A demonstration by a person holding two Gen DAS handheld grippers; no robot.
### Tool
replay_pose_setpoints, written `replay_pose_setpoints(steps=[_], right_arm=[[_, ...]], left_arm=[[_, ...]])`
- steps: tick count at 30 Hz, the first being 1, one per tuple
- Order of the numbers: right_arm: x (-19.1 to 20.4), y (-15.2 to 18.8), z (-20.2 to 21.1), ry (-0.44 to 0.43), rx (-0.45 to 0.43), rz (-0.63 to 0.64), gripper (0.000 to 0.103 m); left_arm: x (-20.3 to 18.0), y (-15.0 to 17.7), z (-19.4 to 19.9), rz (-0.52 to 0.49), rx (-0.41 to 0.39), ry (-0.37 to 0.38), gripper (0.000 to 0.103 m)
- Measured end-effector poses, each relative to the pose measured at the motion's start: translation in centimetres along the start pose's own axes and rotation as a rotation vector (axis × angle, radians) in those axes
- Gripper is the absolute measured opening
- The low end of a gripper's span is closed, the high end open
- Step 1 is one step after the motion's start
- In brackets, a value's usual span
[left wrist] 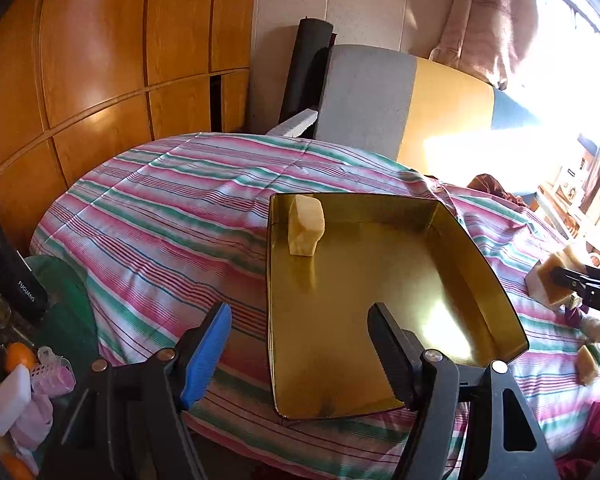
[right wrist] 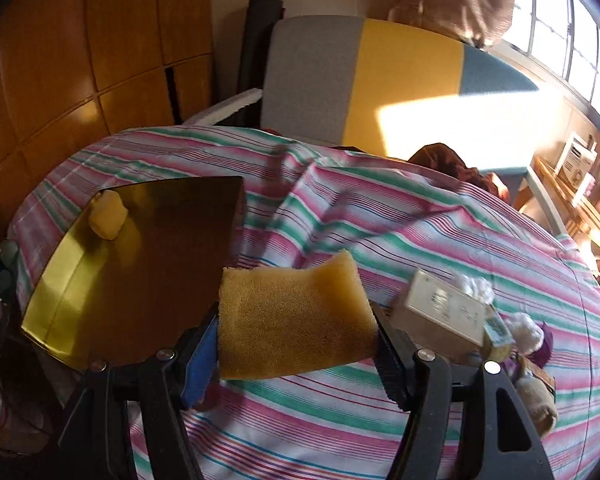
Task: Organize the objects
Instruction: 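Carry a second yellow sponge into the tray and release it with the right gripper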
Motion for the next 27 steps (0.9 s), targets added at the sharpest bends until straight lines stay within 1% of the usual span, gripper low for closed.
replay_pose_setpoints(steps=[2, 6, 8, 10, 13, 16, 20, 21, 25, 27], right_arm=[[4.4, -0.7, -1.5, -0.053, 0.024, 0.046, 0.069], [11.6, -1.0, -5.9, -0.119, 0.126, 0.104, 0.069], [14.5, -0.6, -8.4, -0.134, 0.186, 0.109, 0.069], [17.2, -0.3, -10.6, -0.137, 0.225, 0.121, 0.069], [20.4, 0.4, -12.7, -0.127, 0.245, 0.146, 0.071], [22.9, 0.5, -13.8, -0.151, 0.252, 0.138, 0.074], [24.5, 0.6, -14.2, -0.181, 0.277, 0.136, 0.082], [24.8, 0.6, -14.1, -0.194, 0.272, 0.135, 0.086], [24.9, 0.5, -12.9, -0.211, 0.247, 0.136, 0.087], [24.6, 0.4, -11.8, -0.176, 0.202, 0.162, 0.086]], left_arm=[[0.8, 0.2, 0.2, 0.015, 0.0, -0.005, 0.074], [2.8, 0.7, 0.7, 0.069, 0.001, -0.006, 0.074], [3.9, 1.0, 0.8, 0.092, 0.006, -0.024, 0.075], [5.1, 1.4, 0.8, 0.121, 0.01, -0.039, 0.075], [6.9, 2.1, 0.8, 0.146, 0.022, -0.076, 0.075], [8.4, 2.8, 0.7, 0.172, 0.036, -0.102, 0.075], [9.9, 3.7, 0.6, 0.197, 0.049, -0.123, 0.075], [10.2, 3.8, 0.6, 0.201, 0.05, -0.126, 0.076], [10.5, 4.0, 0.4, 0.212, 0.052, -0.13, 0.077], [10.3, 3.9, 0.4, 0.209, 0.05, -0.129, 0.077]])
Point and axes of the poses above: each gripper's, at about its wrist camera, not at the fingertips, and z roughly against the way its jaws point, x to its left, y to its underside, the point moved 9 cm from there along -z, roughly the way its jaws point, and after that the axes turned 14 degrees about -z, right-handed, at the moved point
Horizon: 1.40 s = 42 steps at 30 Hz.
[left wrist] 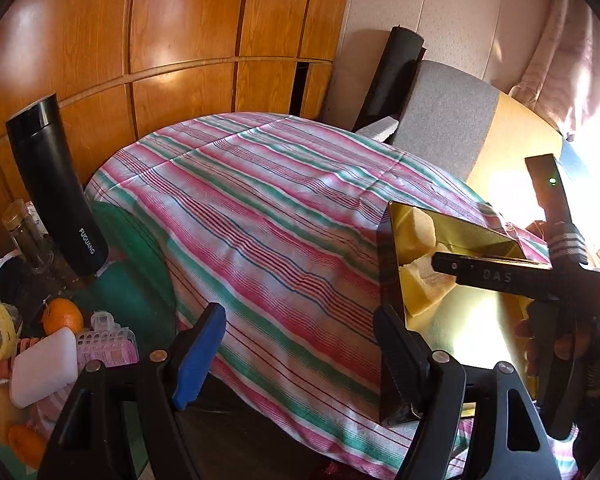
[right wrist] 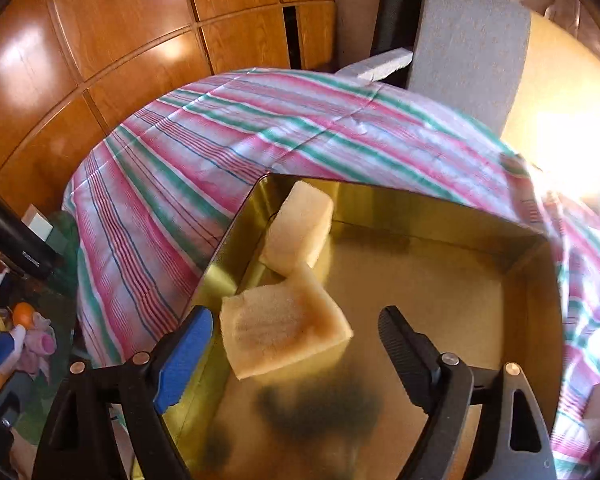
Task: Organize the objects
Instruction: 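Carry a second yellow sponge into the tray and release it with the right gripper, then move the left tool to the white medicine box and grasp it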
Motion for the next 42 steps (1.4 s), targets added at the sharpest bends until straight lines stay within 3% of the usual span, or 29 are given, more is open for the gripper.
replay_pose_setpoints(steps=[9, 16, 21, 27, 35, 42], right_arm=[[-2.2, 1.3, 6.1, 0.128, -0.182, 0.045, 0.087], [-5.2, 3.1, 9.2, 0.181, -0.238, 0.052, 0.087], [-9.5, 4.8, 11.5, 0.211, -0.259, 0.0, 0.087], [-18.2, 6.9, 15.2, 0.303, -0.283, -0.12, 0.087], [-34.4, 10.1, 21.9, 0.487, -0.316, -0.381, 0.087], [-47.0, 14.5, 26.9, 0.592, -0.432, -0.71, 0.087]], left_arm=[[-2.0, -0.5, 0.4, -0.037, -0.006, 0.014, 0.077], [-5.3, -1.1, 1.2, -0.113, -0.021, 0.04, 0.078], [-9.0, -1.9, 1.6, -0.194, -0.037, 0.09, 0.078], [-15.2, -2.5, 2.1, -0.322, -0.051, 0.181, 0.078], [-25.3, -2.8, 2.9, -0.51, -0.062, 0.328, 0.078], [-35.5, -2.7, 3.5, -0.685, -0.062, 0.455, 0.093]])
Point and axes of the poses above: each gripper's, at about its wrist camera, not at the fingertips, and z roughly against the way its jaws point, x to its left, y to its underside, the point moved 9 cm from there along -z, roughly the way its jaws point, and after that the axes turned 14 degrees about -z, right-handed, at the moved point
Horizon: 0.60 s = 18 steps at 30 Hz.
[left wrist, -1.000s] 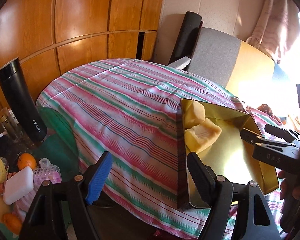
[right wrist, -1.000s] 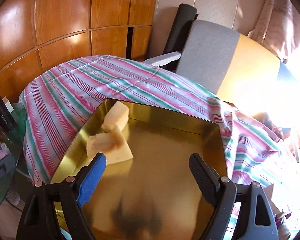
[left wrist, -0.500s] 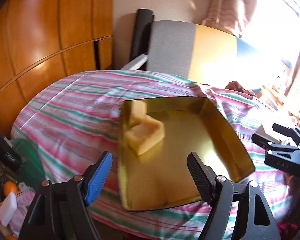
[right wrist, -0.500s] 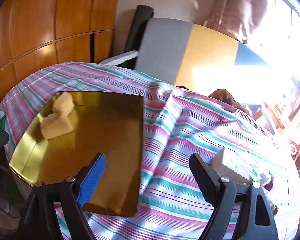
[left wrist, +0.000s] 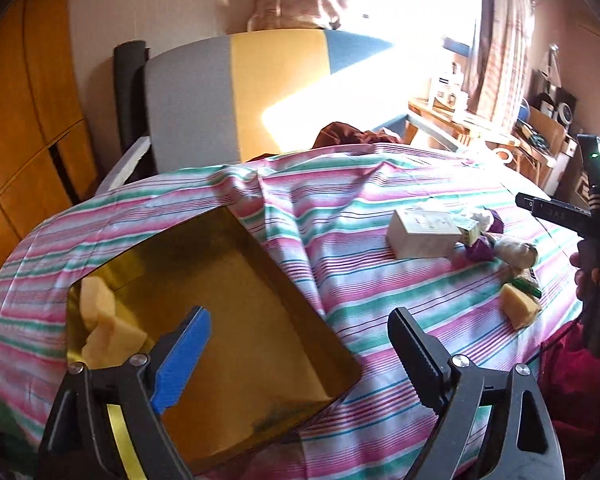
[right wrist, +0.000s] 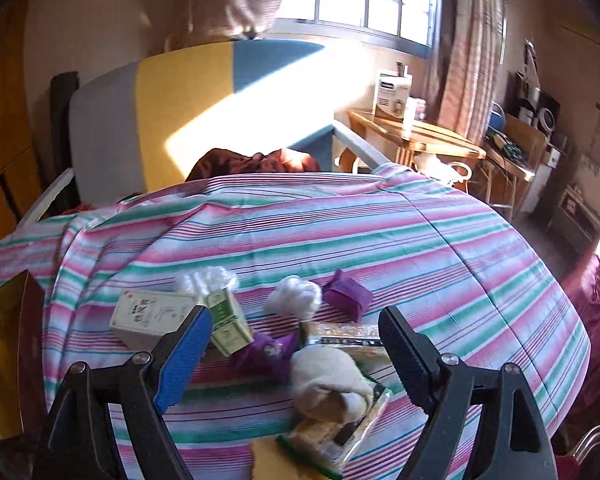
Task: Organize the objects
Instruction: 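Move the left tool to the white medicine box and grasp it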
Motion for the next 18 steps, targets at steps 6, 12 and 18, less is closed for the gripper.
replay_pose_setpoints(steps=[6, 12, 18], right_arm=[[-4.2, 0.6, -2.0, -0.016, 0.069, -0.193, 0.087], [-3.5, 0.6, -1.3, -0.082, 0.078, -0.214, 0.087], [-3.9, 0.7, -2.1, -0.14, 0.135, -0.289, 0.087]], left_arm=[[-6.7, -4.4, -4.7, -0.307, 0.04, 0.107, 0.096], [-10.7, -8.7, -10.0, -0.575, 0.032, 0.15, 0.099], [-13.4, -10.7, -14.7, -0.765, 0.059, 0.198, 0.101]])
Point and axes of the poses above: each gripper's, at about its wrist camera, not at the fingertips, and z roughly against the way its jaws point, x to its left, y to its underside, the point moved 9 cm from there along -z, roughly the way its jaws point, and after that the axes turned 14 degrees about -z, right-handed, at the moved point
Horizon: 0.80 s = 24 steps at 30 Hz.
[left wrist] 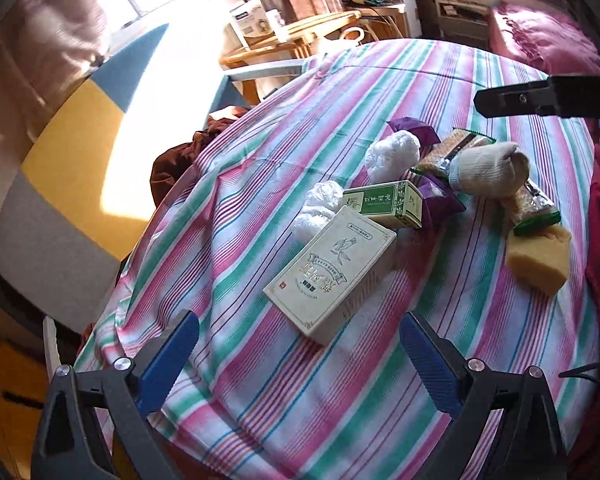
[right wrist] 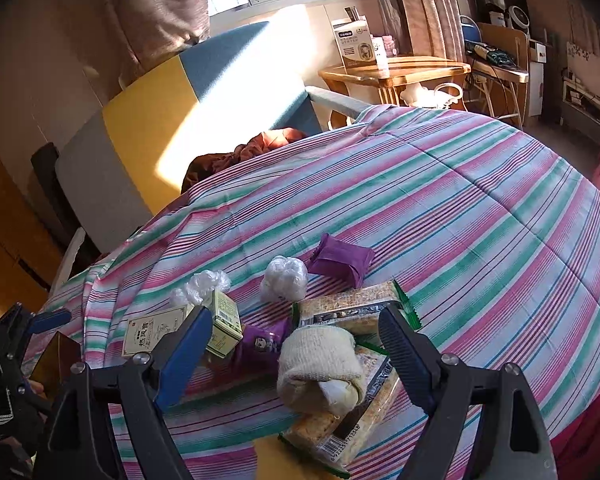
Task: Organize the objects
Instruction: 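Move the left tool to the white medicine box and grasp it, then carry the white box into the tray with the left gripper while the right gripper grasps the rolled sock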
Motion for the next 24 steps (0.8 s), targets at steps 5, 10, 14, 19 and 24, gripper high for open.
replay_pose_setpoints(steps=[5, 10, 14, 19, 24], right_arm=[[-0.6, 0.2, -0.6, -0.006, 0.036, -0.034, 0.087], [-0.9, 0.1, -0.5, -0.019, 0.041, -0.055, 0.087], [-1.4, -0.3, -0.4, -0.02, 0.036, -0.078, 0.087], [-2.8, -1.7, 0.5, -0.014, -0.015, -0.138, 0.087], [-4.5, -2.7, 0.9, -0.012, -0.037, -0.214, 0.08]], left_arm=[[-0.2, -1.2, -3.2, -0.106, 0.031, 0.076, 0.102], [-0.3, -2.7, -4.8, -0.164, 0.01, 0.099, 0.102], [-1.0, -2.6, -6.7, -0.169, 0.051, 0.142, 0.092], [-2.1, -1.8, -6.1, -0.076, 0.036, 0.173, 0.058], [-2.3, 0.3, -3.3, 0.097, 0.021, 0.15, 0.054]])
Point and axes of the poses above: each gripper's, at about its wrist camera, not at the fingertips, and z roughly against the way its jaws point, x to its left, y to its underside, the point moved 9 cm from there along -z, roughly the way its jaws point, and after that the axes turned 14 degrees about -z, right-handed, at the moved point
